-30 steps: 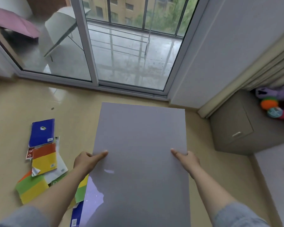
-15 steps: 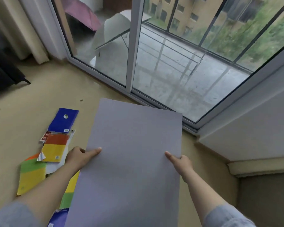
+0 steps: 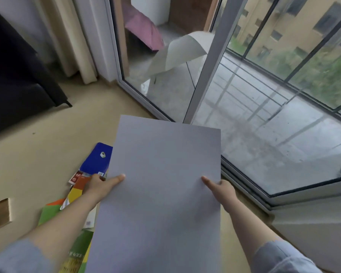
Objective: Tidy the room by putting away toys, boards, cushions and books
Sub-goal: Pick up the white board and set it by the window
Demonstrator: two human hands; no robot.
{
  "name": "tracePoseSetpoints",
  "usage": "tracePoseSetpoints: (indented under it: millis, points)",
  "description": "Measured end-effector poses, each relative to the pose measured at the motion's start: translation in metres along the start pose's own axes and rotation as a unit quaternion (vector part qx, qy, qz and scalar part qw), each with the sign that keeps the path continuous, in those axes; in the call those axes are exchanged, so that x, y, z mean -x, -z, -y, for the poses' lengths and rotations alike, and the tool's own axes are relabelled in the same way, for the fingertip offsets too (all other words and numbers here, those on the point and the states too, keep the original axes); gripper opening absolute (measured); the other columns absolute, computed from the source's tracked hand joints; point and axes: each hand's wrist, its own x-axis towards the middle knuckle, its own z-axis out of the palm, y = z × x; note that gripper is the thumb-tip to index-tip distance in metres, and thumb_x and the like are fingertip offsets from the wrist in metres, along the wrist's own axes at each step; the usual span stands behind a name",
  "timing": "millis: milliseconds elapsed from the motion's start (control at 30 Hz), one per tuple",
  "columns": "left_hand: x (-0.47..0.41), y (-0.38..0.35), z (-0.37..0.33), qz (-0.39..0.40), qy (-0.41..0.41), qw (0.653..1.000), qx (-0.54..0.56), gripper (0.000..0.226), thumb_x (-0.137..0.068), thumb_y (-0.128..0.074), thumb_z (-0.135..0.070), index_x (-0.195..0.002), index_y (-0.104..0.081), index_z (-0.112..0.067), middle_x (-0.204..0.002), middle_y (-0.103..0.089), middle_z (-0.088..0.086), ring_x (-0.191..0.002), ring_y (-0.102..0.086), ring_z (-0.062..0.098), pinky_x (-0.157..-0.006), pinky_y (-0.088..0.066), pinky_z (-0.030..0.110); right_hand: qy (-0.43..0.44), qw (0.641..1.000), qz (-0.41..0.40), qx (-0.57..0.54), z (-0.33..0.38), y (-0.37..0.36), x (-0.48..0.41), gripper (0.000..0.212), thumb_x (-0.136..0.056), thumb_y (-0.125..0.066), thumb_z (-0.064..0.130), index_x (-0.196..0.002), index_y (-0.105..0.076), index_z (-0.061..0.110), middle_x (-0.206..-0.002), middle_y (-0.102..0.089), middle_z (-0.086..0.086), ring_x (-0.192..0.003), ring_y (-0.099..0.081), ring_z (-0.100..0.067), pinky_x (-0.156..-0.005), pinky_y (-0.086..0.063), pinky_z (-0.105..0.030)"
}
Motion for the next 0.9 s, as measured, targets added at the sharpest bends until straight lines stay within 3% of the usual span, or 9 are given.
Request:
tracePoseSetpoints:
  millis: [67,133,267,333,467,633,767,833,900]
  points:
    - [-0.012,0.012,-0.024,-0.010,0.003,1.000,0.005,0.102,-0.037,-0.072,-0.078,-0.105,-0.063,-0.002,-0.104,-0.067,0.010,-0.091,-0.064,0.027,-0.073,-0.053,0.035,0.008,1.000,0.004,0.001,0.030,-0.004,-0.017,0.058,-0.078,-0.070,0.055,-0.099,-0.064,0.001,-0.098,-0.066,-0.012,-0.091,-0.064,-0.029,-0.069,-0.046,-0.032]
    - [-0.032,0.022,-0.043,-0.020,0.014,1.000,0.016,0.111,-0.035,-0.072,-0.079,-0.111,-0.061,0.001,-0.110,-0.066,0.014,-0.097,-0.063,0.031,-0.080,-0.053,0.038,0.015,1.000,0.007,0.008,0.061,-0.007,-0.036,0.060,-0.077,-0.070,0.057,-0.100,-0.065,0.001,-0.097,-0.068,-0.011,-0.090,-0.064,-0.029,-0.070,-0.048,-0.032]
    - [-0.076,0.032,-0.078,-0.040,0.032,0.999,0.013,0.125,-0.033,-0.068,-0.080,-0.119,-0.054,0.010,-0.115,-0.063,0.023,-0.100,-0.063,0.036,-0.081,-0.052,0.041,0.023,0.999,0.018,0.024,0.115,-0.013,-0.085,0.064,-0.073,-0.070,0.061,-0.099,-0.066,0.003,-0.096,-0.069,-0.011,-0.087,-0.065,-0.028,-0.081,-0.054,-0.040]
    - [-0.098,0.032,-0.096,-0.046,0.038,0.998,0.014,0.120,-0.034,-0.068,-0.080,-0.117,-0.057,0.006,-0.112,-0.065,0.022,-0.097,-0.063,0.036,-0.078,-0.052,0.041,0.027,0.998,0.021,0.047,0.141,-0.017,-0.111,0.064,-0.074,-0.069,0.061,-0.097,-0.066,0.000,-0.095,-0.069,-0.013,-0.086,-0.065,-0.029,-0.077,-0.052,-0.038]
    - [-0.156,0.037,-0.142,-0.066,0.046,0.996,0.040,0.101,-0.048,-0.074,-0.073,-0.119,-0.059,-0.002,-0.121,-0.062,0.014,-0.110,-0.058,0.034,-0.092,-0.050,0.043,0.054,0.995,0.028,0.073,0.209,-0.024,-0.175,0.059,-0.079,-0.068,0.057,-0.093,-0.067,-0.001,-0.091,-0.068,-0.014,-0.089,-0.065,-0.031,-0.069,-0.045,-0.034]
    - [-0.207,0.051,-0.194,-0.112,0.066,0.989,0.062,0.080,-0.062,-0.078,-0.060,-0.111,-0.062,0.002,-0.113,-0.065,0.017,-0.102,-0.061,0.034,-0.073,-0.042,0.034,0.085,0.989,0.055,0.105,0.293,-0.034,-0.242,0.054,-0.080,-0.067,0.056,-0.096,-0.064,0.005,-0.092,-0.065,-0.012,-0.095,-0.064,-0.033,-0.079,-0.050,-0.037]
    - [-0.245,0.065,-0.217,-0.122,0.087,0.985,0.086,0.064,-0.064,-0.078,-0.058,-0.090,-0.064,-0.002,-0.092,-0.067,0.012,-0.082,-0.061,0.029,-0.063,-0.044,0.032,0.096,0.984,0.083,0.128,0.350,-0.050,-0.283,0.058,-0.079,-0.067,0.057,-0.088,-0.068,-0.001,-0.088,-0.068,-0.014,-0.085,-0.064,-0.031,-0.078,-0.052,-0.039]
    - [-0.267,0.074,-0.227,-0.143,0.106,0.979,0.095,0.050,-0.072,-0.077,-0.048,-0.069,-0.048,-0.008,-0.071,-0.053,0.005,-0.064,-0.049,0.022,-0.053,-0.034,0.029,0.105,0.977,0.097,0.155,0.378,-0.063,-0.302,0.050,-0.081,-0.065,0.057,-0.071,-0.060,0.008,-0.079,-0.062,-0.011,-0.080,-0.059,-0.028,-0.072,-0.046,-0.035]
    - [-0.279,0.083,-0.237,-0.151,0.113,0.978,0.089,0.052,-0.074,-0.075,-0.047,-0.064,-0.039,-0.012,-0.066,-0.042,0.002,-0.058,-0.041,0.019,-0.048,-0.027,0.028,0.111,0.973,0.108,0.172,0.401,-0.076,-0.315,0.047,-0.082,-0.064,0.056,-0.067,-0.051,0.014,-0.075,-0.057,-0.005,-0.082,-0.056,-0.026,-0.069,-0.042,-0.031]
